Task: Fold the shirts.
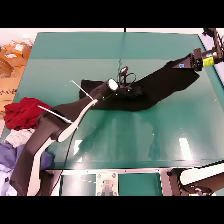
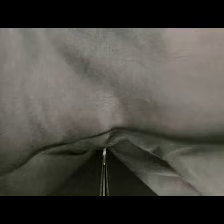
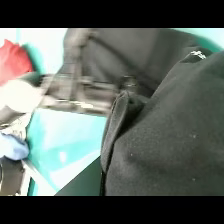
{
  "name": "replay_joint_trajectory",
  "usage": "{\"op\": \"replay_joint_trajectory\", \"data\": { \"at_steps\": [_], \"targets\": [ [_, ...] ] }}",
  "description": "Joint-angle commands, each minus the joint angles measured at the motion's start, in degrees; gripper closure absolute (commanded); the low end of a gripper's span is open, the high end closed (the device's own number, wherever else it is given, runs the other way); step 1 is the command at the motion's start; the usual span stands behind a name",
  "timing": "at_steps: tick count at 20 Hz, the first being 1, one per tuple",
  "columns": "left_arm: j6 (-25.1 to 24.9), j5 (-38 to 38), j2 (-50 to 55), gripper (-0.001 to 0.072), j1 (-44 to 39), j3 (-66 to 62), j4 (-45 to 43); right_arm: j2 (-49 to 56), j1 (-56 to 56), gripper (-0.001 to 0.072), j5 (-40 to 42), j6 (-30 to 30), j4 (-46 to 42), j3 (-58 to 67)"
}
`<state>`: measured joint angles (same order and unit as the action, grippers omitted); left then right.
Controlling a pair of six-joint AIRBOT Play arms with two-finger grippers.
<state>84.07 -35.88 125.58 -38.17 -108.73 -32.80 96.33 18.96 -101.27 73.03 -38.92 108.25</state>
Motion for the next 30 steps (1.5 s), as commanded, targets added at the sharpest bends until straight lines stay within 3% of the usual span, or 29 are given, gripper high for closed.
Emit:
{"op": "replay_joint_trajectory", "data": {
  "at_steps": [1, 5, 11, 14, 17, 18, 19, 20, 21, 22, 23, 26, 28, 30],
  "targets": [
    [-0.50, -4.33, 2.54, 0.0679, 0.35, -2.23, 3.76, -0.35, -3.61, 0.0700, 0.55, 1.97, 0.13, 2.45],
    [-3.48, -24.92, -0.59, 0.0681, 8.46, -7.96, -0.35, -0.37, -4.52, 0.0700, 1.81, 2.69, 0.63, 2.45],
    [-1.57, -45.11, -16.13, 0.0680, 27.71, -8.96, -26.12, -0.35, -15.80, 0.0700, 7.32, 8.39, 0.59, 2.40],
    [-1.60, -49.81, -21.75, 0.0679, 35.85, -8.96, -36.81, 0.17, -27.52, 0.0700, 19.26, 10.95, 0.33, 0.28],
    [-1.62, -50.77, -24.11, 0.0679, 42.07, -8.94, -37.44, 4.79, -41.05, 0.0699, 39.04, 13.07, -2.14, -4.11],
    [-1.62, -51.04, -24.24, 0.0680, 43.32, -8.94, -37.44, 7.56, -45.94, 0.0655, 47.80, 13.79, -1.77, -5.77],
    [-1.64, -51.69, -24.22, 0.0679, 44.30, -8.94, -37.46, 10.51, -50.60, 0.0546, 56.65, 13.77, -1.03, -6.84],
    [-1.64, -52.48, -24.20, 0.0679, 45.00, -8.94, -37.48, 13.94, -54.99, 0.0278, 65.59, 13.79, -0.26, -7.06],
    [-1.64, -53.27, -24.20, 0.0680, 45.35, -8.94, -37.46, 16.17, -57.64, 0.0184, 71.58, 13.90, 0.81, -7.06],
    [-1.75, -53.57, -24.20, 0.0680, 45.35, -8.94, -37.70, 17.00, -58.29, 0.0206, 73.16, 15.28, 0.98, -7.06],
    [-2.10, -53.96, -24.20, 0.0680, 45.35, -8.94, -37.66, 16.65, -57.13, 0.0292, 71.12, 15.45, 0.94, -6.95],
    [-2.05, -54.66, -24.20, 0.0680, 45.11, -8.94, -37.53, 12.02, -46.42, 0.0702, 52.78, 13.14, -2.36, -6.84],
    [-2.05, -54.64, -24.20, 0.0679, 45.11, -8.94, -37.51, 8.24, -36.79, 0.0702, 39.93, 13.57, -8.26, -7.43],
    [-2.03, -54.84, -24.20, 0.0679, 45.11, -8.94, -37.51, 3.89, -28.37, 0.0701, 33.68, 14.38, -16.22, -10.97]
  ]
}}
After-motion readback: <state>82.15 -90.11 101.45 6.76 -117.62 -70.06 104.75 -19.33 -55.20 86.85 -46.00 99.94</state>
